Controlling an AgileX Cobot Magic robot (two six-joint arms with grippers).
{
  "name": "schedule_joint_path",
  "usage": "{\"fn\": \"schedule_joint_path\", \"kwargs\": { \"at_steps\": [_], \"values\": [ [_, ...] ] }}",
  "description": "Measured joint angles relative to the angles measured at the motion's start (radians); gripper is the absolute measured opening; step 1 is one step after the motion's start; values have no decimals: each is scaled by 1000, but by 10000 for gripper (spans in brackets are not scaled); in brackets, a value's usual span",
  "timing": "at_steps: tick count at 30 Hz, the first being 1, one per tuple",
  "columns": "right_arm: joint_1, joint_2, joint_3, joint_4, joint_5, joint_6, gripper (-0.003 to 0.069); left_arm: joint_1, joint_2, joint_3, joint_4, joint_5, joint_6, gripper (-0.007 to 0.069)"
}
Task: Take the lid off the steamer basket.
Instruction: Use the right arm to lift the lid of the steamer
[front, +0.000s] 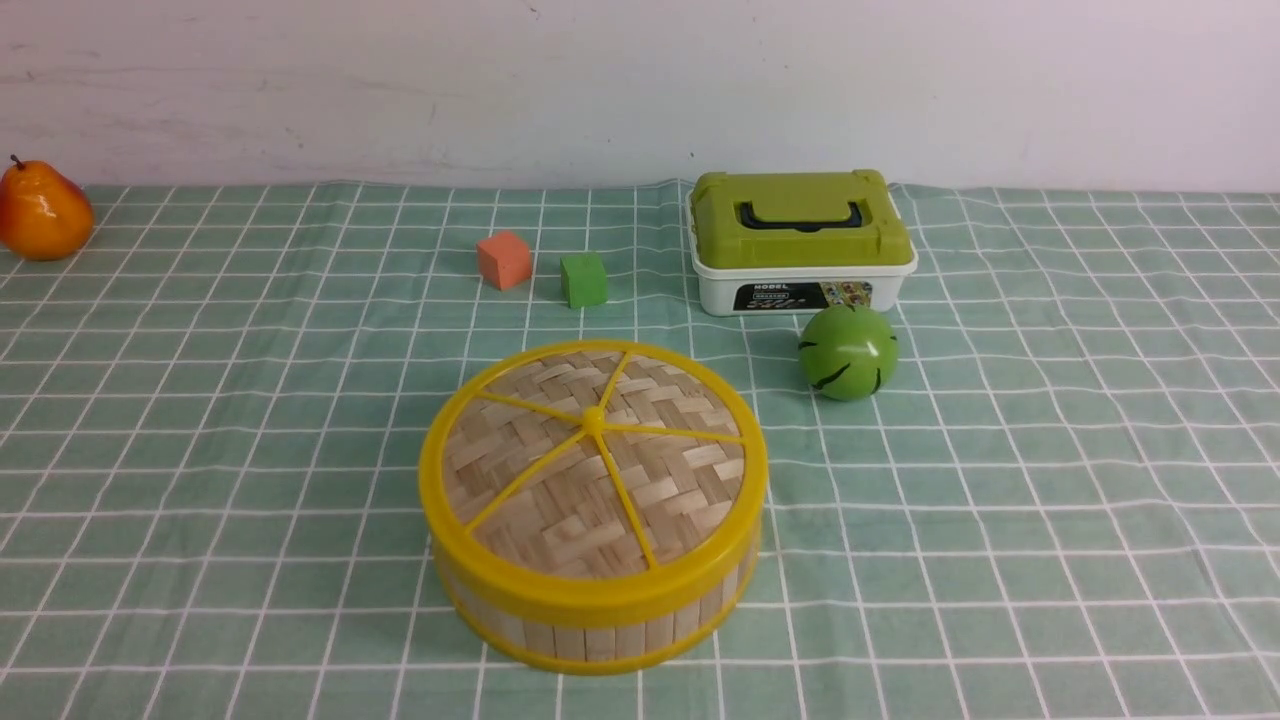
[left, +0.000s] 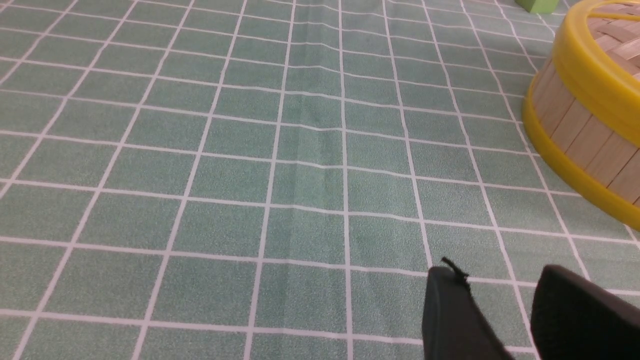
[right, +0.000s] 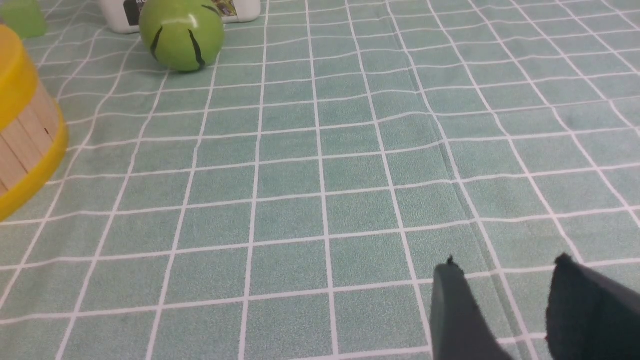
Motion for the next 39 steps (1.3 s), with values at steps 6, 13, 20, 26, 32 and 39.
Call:
{"fn": "schedule_joint_path", "kwargs": {
  "at_steps": [6,13,20,26,32,39],
  "values": [
    [0,0,0,0,0,0,241,0,0,0,0,0,0,239],
    [0,0,0,0,0,0,241,0,0,0,0,0,0,239],
    [0,0,0,238,3,143,241,0,0,0,0,0,0,239],
    [0,0,8,645,17,444,241,0,0,0,0,0,0,239],
    [0,0,8,598,9,467,241,0,0,0,0,0,0,239],
    [0,0,3,568,-5,382,241,0,0,0,0,0,0,239]
  ]
}}
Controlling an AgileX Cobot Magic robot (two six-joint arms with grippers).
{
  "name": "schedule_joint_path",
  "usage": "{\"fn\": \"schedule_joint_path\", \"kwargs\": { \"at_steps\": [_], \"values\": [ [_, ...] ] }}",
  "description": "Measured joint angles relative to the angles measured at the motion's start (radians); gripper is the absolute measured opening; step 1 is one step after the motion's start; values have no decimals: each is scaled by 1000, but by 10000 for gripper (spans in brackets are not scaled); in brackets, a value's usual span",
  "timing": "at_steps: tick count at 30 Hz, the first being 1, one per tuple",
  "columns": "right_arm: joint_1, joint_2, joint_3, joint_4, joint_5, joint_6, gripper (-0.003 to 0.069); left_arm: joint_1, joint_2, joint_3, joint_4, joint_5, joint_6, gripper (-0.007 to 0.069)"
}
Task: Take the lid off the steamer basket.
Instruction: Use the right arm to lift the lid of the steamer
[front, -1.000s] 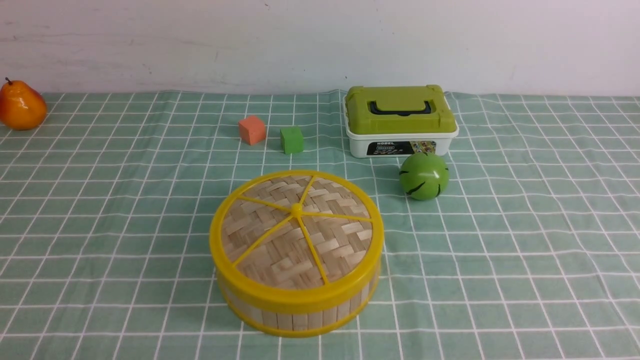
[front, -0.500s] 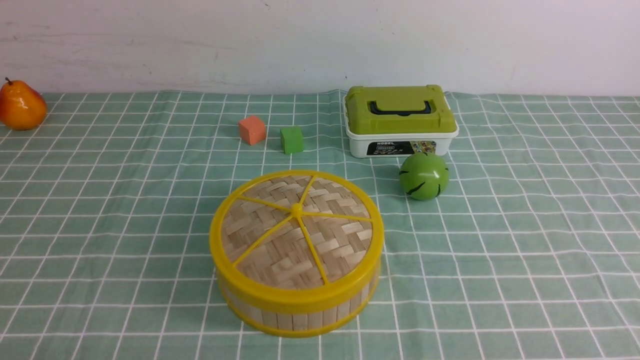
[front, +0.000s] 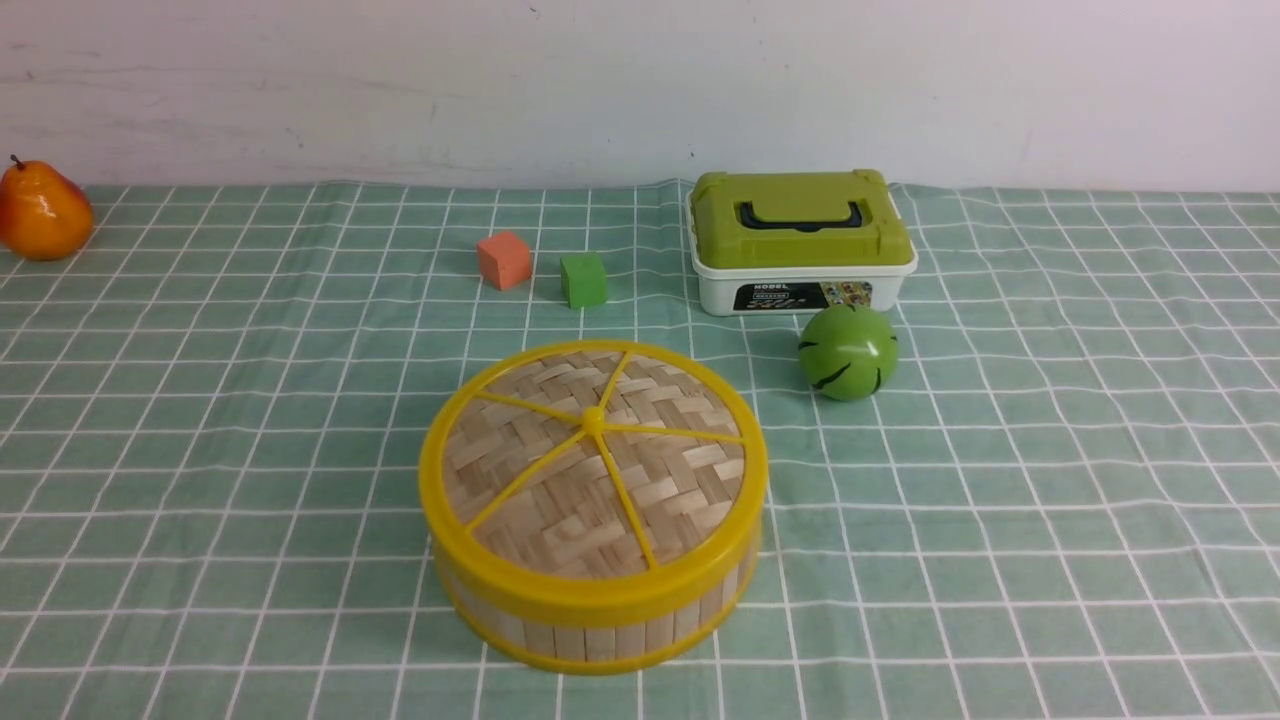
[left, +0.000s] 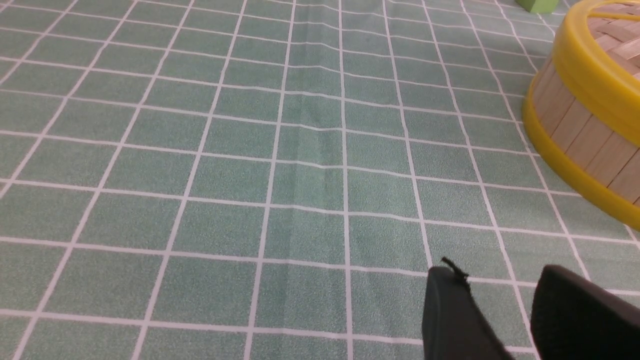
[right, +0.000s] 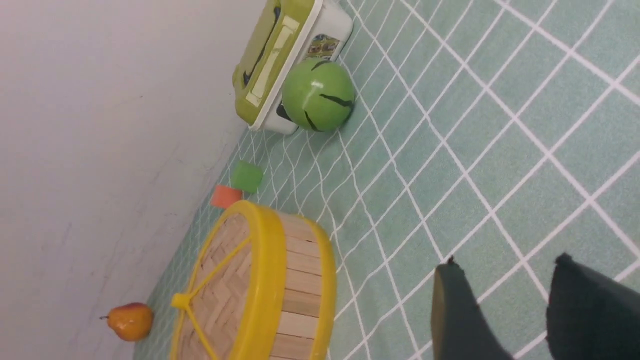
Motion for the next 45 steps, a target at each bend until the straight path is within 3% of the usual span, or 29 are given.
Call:
{"fn": "schedule_joint_path", "kwargs": {
  "at_steps": [4,8,9,11,16,20,22,27,28,32,37,40,45],
  "values": [
    [0,28,-135,-47,9,-193,213,0,0,0,0,0,0,239],
    [0,197,-337,-156,139,-362,88,0,0,0,0,0,0,239],
    [0,288,-453,-201,234,-455,25,0,0,0,0,0,0,239],
    [0,411,-576,-247,348,-564,-6,0,0,0,0,0,0,239],
    [0,748,-924,-276,652,-879,-22,0,0,0,0,0,0,239],
    [12,974,-1122,-249,817,-1022,-21,0,0,0,0,0,0,239],
    [27,1027,-1163,-242,837,-1036,-20,0,0,0,0,0,0,239],
    [174,1257,-1342,-257,860,-1045,-14,0,0,0,0,0,0,239],
    [247,1330,-1404,-290,861,-1030,-12,0,0,0,0,0,0,239],
    [389,1520,-1552,-389,863,-920,-3,0,0,0,0,0,0,239],
    [510,1750,-1743,-448,863,-835,44,0,0,0,0,0,0,239],
    [548,1832,-1821,-449,863,-829,88,0,0,0,0,0,0,239],
    [626,2017,-2000,-449,803,-796,301,0,0,0,0,0,0,239]
  ]
}}
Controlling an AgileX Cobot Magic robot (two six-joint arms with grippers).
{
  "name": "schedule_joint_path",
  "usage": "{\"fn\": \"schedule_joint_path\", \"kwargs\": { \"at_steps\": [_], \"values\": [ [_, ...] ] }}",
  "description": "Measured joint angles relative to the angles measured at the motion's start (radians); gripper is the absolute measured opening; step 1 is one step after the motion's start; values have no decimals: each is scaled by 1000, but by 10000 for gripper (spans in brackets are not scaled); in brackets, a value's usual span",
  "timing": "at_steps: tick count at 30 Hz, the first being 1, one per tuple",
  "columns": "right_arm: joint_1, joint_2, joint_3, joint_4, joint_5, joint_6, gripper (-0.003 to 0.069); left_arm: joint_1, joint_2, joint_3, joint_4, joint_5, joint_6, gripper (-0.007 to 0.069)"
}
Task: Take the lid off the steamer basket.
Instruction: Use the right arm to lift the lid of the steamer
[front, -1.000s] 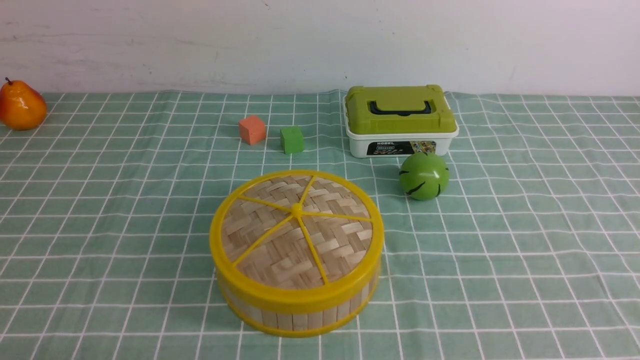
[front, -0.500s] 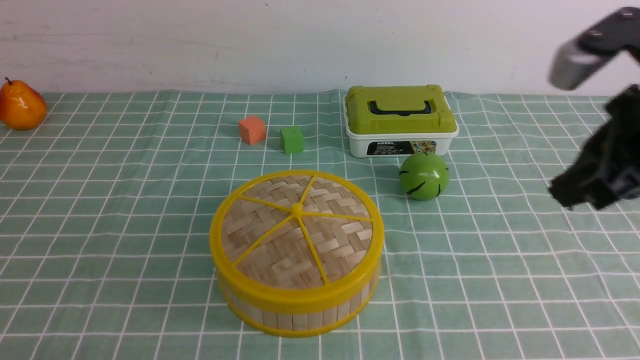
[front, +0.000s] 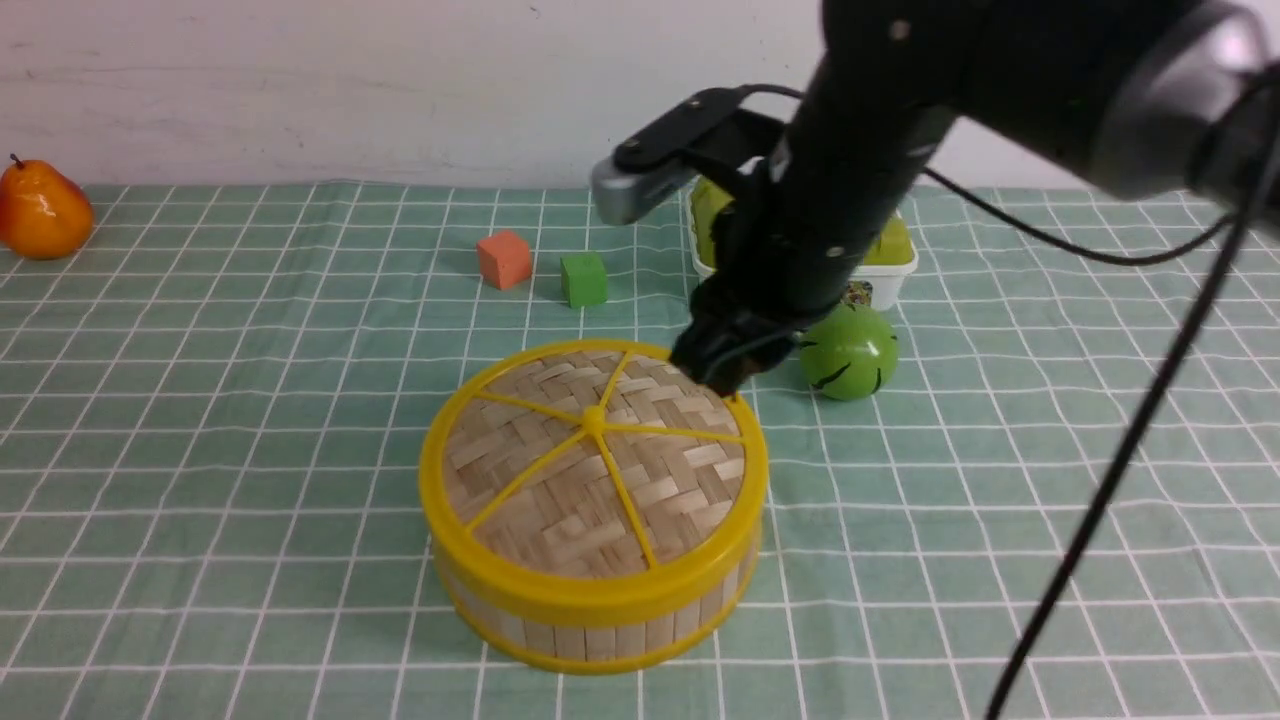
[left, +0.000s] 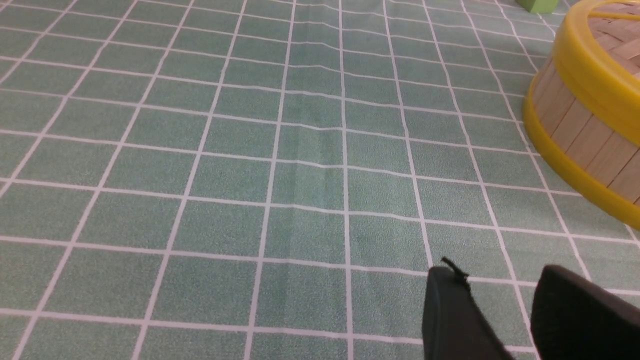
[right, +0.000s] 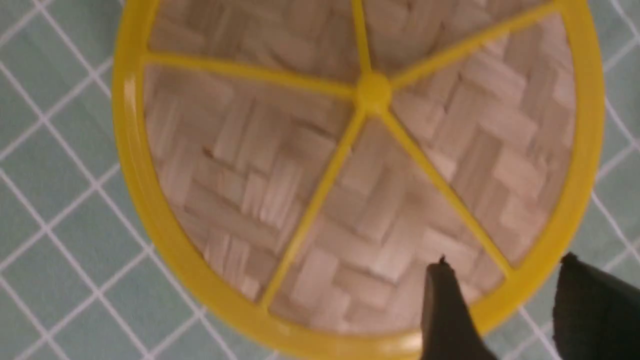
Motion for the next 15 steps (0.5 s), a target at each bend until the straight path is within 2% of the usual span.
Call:
{"fn": "schedule_joint_path", "kwargs": {
  "at_steps": [5,10,15],
  "values": [
    [35,94,-66,3,-99,19,421,0,0,0,0,0,0,239],
    [44,148,-77,11,-147,20,435,0,0,0,0,0,0,239],
    [44,179,-77,13,-155,34,409,0,0,0,0,0,0,239]
  ]
}}
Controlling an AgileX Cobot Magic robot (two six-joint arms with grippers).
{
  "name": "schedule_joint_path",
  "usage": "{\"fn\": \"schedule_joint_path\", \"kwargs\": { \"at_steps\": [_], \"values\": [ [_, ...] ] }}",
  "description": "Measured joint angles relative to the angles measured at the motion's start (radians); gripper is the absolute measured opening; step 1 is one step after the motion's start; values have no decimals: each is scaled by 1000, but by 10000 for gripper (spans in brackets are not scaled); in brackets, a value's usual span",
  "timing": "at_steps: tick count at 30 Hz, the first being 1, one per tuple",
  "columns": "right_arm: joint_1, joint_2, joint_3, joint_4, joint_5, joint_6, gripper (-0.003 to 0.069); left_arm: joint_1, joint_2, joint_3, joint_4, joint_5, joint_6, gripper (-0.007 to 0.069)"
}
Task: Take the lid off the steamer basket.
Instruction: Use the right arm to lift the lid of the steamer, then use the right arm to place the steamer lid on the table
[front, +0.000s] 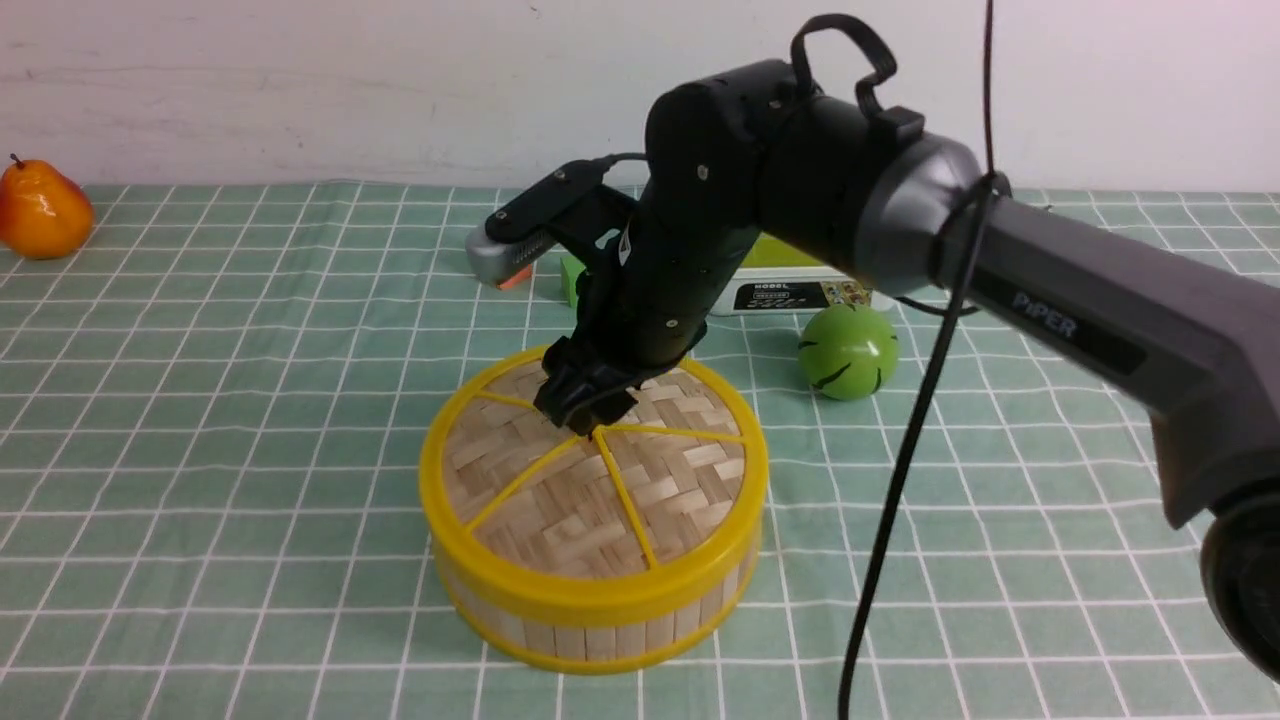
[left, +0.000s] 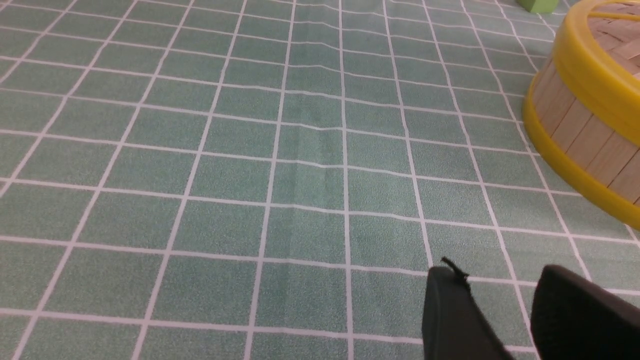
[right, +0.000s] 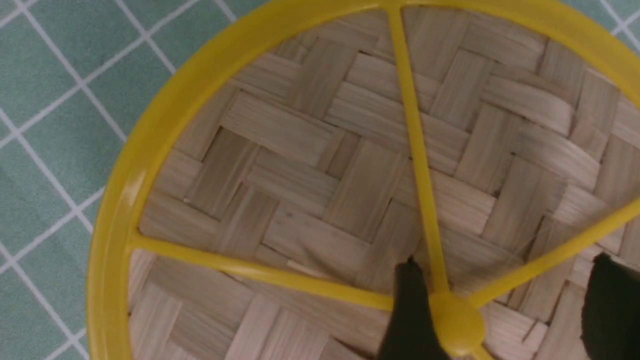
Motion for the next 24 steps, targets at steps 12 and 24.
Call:
{"fn": "schedule_joint_path", "kwargs": {
  "at_steps": [12,24],
  "values": [
    [0,9,-4,51,16,13,72,0,0,0,0,0,0,239],
    [-1,-235,-102,-122,207,13,78,0,0,0,0,0,0,239]
  ]
}}
